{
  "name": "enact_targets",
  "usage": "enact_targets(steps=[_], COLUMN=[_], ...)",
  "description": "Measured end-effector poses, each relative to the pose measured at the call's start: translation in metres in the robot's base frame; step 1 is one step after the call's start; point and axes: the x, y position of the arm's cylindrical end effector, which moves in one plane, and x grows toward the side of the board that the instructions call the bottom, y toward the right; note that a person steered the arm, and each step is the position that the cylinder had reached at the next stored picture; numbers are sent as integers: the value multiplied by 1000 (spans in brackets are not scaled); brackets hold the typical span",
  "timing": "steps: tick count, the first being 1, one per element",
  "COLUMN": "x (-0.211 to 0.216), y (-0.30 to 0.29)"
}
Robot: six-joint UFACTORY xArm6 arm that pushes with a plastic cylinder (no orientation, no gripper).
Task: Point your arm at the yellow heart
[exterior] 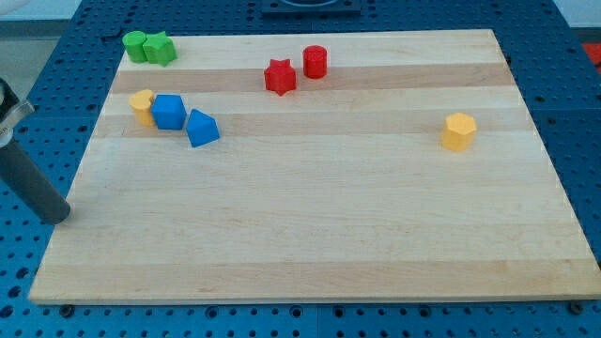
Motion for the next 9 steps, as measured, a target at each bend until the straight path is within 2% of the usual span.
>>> enact_targets(steps=[2, 6, 7, 9], x=[-12, -202, -221, -197], y=[-1, 7, 45, 120])
